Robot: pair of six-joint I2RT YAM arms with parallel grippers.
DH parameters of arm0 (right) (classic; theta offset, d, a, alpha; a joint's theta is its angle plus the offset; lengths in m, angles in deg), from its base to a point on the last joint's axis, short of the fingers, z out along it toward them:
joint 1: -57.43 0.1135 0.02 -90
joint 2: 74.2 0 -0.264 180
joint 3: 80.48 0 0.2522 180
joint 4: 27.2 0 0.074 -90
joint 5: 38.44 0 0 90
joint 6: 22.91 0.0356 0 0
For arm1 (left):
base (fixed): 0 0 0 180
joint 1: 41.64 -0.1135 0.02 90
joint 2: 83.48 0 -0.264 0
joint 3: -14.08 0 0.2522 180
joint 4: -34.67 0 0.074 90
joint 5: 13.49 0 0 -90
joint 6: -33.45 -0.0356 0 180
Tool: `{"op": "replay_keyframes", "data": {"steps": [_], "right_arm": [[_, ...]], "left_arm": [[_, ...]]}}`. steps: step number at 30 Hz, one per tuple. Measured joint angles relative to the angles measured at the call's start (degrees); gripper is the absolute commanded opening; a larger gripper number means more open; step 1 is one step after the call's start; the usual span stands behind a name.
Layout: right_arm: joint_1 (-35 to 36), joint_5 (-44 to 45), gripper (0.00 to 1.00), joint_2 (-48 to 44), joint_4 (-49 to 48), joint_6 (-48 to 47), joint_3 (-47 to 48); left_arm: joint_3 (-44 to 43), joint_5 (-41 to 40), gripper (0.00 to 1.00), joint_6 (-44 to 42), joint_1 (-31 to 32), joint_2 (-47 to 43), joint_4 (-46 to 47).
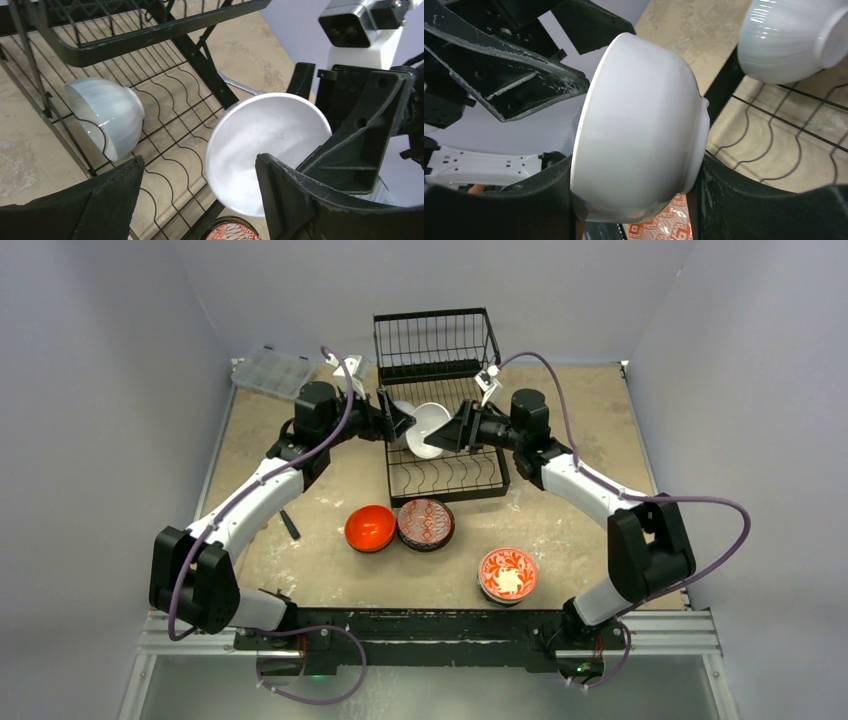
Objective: Load the bowls into the dish rack
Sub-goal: Pick up the bowl from the dish rack, then adjust the dish rack at the center of the board.
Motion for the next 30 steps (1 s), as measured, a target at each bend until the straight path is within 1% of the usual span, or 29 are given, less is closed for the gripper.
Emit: {"op": "replay_keyframes", "data": {"steps": [4, 7, 11, 14, 19, 25, 27, 30], "right_arm": [[-1.18, 2.34, 0.0, -1.2, 4.31, -2.82, 0.02], [-1.66, 4.96, 0.0, -2.84, 8.48, -5.9, 0.26], [-1.81, 8.76, 0.0, -4.33, 13.0, -9.88, 1.31], [-1.84, 11.37, 0.0, -5.22, 15.52, -12.31, 1.73], [-1.81, 14.16, 0.0, -5.97, 18.62, -15.12, 2.05], [-1.81, 16.02, 0.0, -5.97, 21.22, -17.44, 2.12], [-1.81, 16.81, 0.0, -5.97, 21.7, -18.18, 2.14], [-1.84, 17.2, 0.0, -5.97, 22.71, -19.19, 2.58]], "left_arm": [[0.0, -3.85, 0.83, 0.15, 0.0, 0.0, -1.92], [-0.76, -8.48, 0.82, 0.48, 0.0, 0.85, -5.88], [-4.61, -13.75, 0.79, 1.09, 0.0, 6.08, -12.07], [-6.69, -16.28, 0.75, 2.19, 0.0, 10.88, -15.78], [-6.78, -16.57, 0.69, 4.48, 0.0, 15.69, -19.78], [-6.75, -14.99, 0.57, 7.39, 0.0, 19.19, -20.72], [-6.58, -13.68, 0.52, 8.46, 0.0, 20.48, -20.33], [-6.54, -11.54, 0.41, 9.99, 0.09, 22.75, -19.8]]}}
